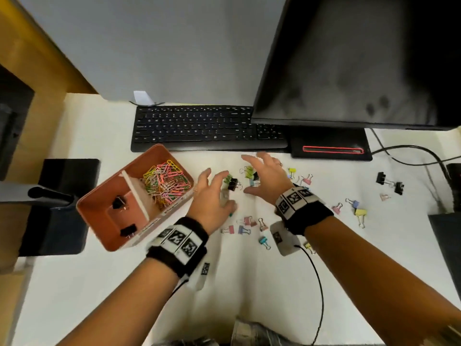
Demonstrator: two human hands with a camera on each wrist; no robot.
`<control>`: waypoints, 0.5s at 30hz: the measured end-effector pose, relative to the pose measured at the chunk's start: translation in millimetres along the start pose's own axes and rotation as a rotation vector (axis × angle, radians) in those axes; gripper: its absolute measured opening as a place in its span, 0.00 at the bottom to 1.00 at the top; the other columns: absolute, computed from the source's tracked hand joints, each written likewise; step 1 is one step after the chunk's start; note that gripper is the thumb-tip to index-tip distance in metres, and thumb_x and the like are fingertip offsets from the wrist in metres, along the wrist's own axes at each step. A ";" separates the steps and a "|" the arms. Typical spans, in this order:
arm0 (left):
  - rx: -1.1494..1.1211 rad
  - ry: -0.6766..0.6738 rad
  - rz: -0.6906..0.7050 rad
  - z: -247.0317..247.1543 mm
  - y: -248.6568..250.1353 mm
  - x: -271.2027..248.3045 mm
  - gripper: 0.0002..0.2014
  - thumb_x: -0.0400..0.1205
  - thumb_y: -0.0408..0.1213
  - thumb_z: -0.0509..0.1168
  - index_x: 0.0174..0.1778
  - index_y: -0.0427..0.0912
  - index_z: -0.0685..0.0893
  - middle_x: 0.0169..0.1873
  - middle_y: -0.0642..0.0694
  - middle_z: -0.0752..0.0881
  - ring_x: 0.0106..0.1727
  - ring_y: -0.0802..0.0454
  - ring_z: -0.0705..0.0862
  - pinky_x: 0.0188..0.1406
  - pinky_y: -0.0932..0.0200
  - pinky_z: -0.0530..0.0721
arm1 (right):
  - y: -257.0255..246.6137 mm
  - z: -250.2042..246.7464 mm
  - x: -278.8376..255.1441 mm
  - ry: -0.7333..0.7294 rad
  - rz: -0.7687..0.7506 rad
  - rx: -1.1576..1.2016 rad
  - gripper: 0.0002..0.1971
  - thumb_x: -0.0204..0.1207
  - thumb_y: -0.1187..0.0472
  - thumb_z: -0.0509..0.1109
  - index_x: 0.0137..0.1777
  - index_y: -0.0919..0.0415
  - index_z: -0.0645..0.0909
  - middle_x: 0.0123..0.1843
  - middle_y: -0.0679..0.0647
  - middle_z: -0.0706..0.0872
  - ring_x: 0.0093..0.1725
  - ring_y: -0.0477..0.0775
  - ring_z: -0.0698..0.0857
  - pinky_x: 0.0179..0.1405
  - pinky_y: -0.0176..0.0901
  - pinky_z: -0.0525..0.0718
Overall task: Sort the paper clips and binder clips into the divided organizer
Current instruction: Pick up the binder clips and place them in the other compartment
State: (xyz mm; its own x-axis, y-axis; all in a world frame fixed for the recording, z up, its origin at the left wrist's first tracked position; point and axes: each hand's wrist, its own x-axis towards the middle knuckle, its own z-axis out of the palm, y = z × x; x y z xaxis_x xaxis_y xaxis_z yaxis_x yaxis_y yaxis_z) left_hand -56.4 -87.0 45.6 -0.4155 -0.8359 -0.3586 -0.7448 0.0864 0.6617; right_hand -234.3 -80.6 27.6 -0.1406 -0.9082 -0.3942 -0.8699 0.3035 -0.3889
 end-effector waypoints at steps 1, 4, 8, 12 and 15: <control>0.003 -0.002 -0.034 6.3 0.7 8.0 0.33 0.76 0.36 0.68 0.76 0.54 0.63 0.80 0.44 0.51 0.79 0.43 0.58 0.76 0.54 0.62 | -3.2 3.2 4.7 -0.045 -0.011 -0.023 0.42 0.67 0.51 0.77 0.77 0.41 0.57 0.81 0.56 0.57 0.78 0.65 0.60 0.75 0.63 0.68; 0.065 -0.034 -0.056 26.3 2.4 36.9 0.35 0.76 0.30 0.65 0.76 0.57 0.61 0.82 0.44 0.46 0.81 0.37 0.54 0.79 0.46 0.60 | -2.3 10.7 14.0 -0.120 -0.006 -0.044 0.40 0.69 0.53 0.76 0.77 0.42 0.59 0.81 0.56 0.57 0.77 0.66 0.60 0.73 0.62 0.70; 0.285 -0.063 -0.011 36.5 -9.8 57.0 0.24 0.76 0.35 0.67 0.68 0.51 0.74 0.79 0.41 0.59 0.76 0.35 0.60 0.74 0.42 0.66 | 4.9 22.5 16.6 -0.109 -0.012 -0.016 0.28 0.72 0.62 0.73 0.72 0.51 0.72 0.76 0.58 0.64 0.71 0.64 0.65 0.70 0.56 0.73; 0.238 -0.005 0.059 40.8 -24.7 53.7 0.16 0.76 0.33 0.68 0.59 0.48 0.80 0.68 0.43 0.72 0.65 0.40 0.74 0.70 0.45 0.76 | 12.3 32.5 10.4 -0.016 -0.017 0.111 0.11 0.75 0.66 0.69 0.57 0.59 0.83 0.69 0.56 0.70 0.59 0.59 0.79 0.60 0.45 0.78; 0.127 0.009 0.066 40.5 -28.3 47.0 0.16 0.74 0.29 0.69 0.57 0.44 0.81 0.60 0.45 0.74 0.55 0.45 0.81 0.65 0.52 0.81 | 14.5 35.3 4.4 -0.014 -0.013 0.131 0.05 0.75 0.64 0.69 0.48 0.63 0.85 0.66 0.56 0.71 0.52 0.56 0.81 0.51 0.39 0.76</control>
State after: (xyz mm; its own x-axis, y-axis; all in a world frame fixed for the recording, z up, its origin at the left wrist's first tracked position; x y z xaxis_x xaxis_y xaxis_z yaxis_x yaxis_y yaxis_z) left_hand -76.1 -106.8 -16.6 -0.4618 -0.8308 -0.3106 -0.7762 0.2091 0.5948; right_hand -230.9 -70.0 -9.1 -0.1221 -0.9086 -0.3995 -0.8024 0.3273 -0.4991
